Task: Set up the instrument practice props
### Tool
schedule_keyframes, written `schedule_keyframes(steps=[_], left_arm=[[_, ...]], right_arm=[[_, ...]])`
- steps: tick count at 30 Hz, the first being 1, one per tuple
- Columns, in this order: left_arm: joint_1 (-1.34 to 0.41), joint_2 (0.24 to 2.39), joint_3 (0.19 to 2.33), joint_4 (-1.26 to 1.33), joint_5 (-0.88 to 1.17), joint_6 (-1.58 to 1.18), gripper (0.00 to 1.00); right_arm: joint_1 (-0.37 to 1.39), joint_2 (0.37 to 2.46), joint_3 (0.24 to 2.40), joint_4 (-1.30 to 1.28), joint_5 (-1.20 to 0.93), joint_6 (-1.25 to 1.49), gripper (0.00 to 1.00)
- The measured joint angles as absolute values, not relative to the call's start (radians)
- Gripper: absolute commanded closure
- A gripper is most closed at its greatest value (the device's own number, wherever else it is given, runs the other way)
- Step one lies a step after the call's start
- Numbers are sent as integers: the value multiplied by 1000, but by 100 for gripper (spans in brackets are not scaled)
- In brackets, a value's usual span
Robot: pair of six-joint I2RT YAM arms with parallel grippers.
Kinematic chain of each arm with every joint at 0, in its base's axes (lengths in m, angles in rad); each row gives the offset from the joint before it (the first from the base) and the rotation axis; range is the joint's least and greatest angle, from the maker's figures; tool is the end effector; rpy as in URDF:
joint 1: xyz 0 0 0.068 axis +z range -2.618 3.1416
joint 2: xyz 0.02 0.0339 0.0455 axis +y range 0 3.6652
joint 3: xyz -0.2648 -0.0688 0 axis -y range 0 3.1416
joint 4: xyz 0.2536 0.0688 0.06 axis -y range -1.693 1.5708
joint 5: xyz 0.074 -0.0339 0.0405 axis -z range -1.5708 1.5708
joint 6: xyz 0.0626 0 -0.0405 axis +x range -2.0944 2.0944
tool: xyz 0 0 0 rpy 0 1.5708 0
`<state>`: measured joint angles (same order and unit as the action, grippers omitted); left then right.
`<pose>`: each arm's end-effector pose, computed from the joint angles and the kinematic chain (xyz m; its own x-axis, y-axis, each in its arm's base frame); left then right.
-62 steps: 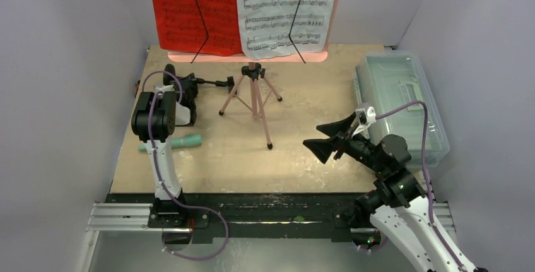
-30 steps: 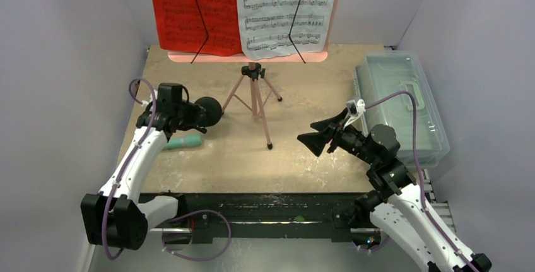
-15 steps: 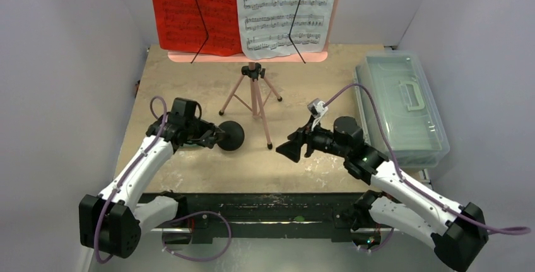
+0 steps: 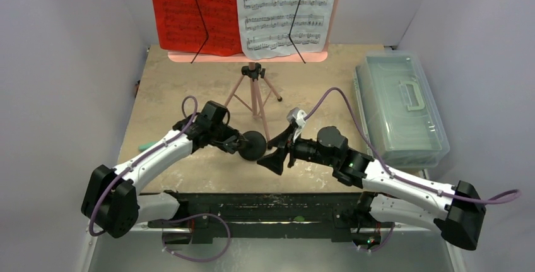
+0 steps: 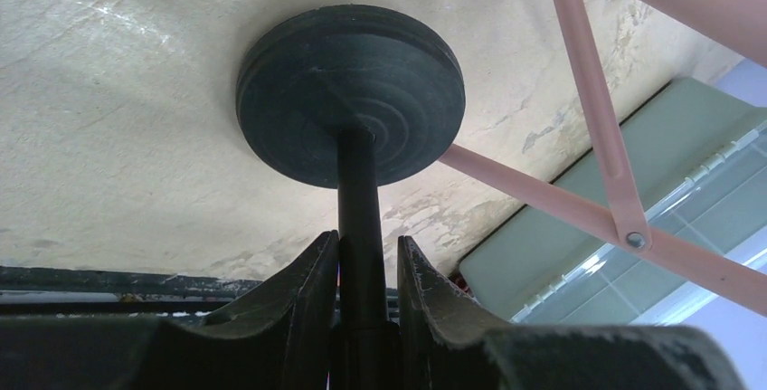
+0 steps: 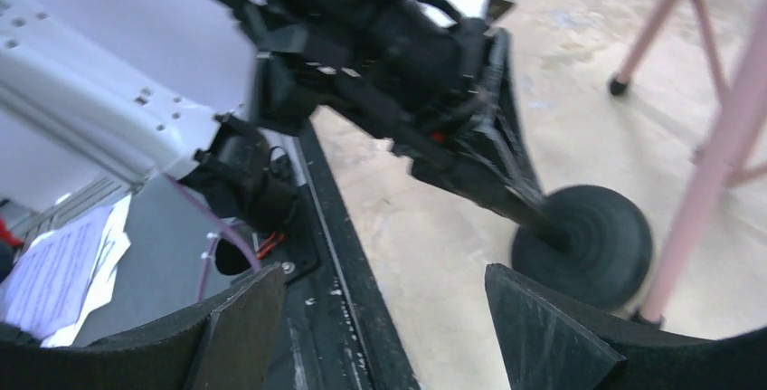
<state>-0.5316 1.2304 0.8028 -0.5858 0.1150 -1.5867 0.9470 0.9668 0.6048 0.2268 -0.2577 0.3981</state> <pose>0.2199 -0.1376 0.1970 -0.5442 -0.8323 0.1058 -0.7403 0.4170 -0.5274 0.1397 0.2214 0.2796 -0.4340 0.0387 -0.9001 -0.8289 0.3741 0.4158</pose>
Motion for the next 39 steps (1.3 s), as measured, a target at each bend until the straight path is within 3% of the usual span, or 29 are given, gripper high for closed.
schedule_keyframes(steps=[4, 11, 15, 23, 29, 36, 39], left_arm=[[-533, 1238, 800, -557, 109, -1589, 47], [-533, 1246, 794, -533, 74, -1588, 7], [-533, 1246, 794, -544, 54, -1587, 0], [-495, 1240, 823, -607, -27, -1514, 0], [-264, 1205, 849, -674, -125, -1340, 0], [-59, 1154, 896, -763, -424, -1156, 0], [64, 1194, 895, -786, -425, -1142, 0]], right_arm=[[1021, 968, 605, 280, -244, 347, 14], [1029, 992, 623, 313, -215, 305, 13], [1029, 1015, 624, 337, -207, 304, 13], [1029, 1008, 623, 366, -192, 305, 12], [1029, 973, 618, 360, -174, 305, 12], [1029, 935, 591, 350, -169, 304, 12], [1029, 924, 580, 342, -166, 304, 12]])
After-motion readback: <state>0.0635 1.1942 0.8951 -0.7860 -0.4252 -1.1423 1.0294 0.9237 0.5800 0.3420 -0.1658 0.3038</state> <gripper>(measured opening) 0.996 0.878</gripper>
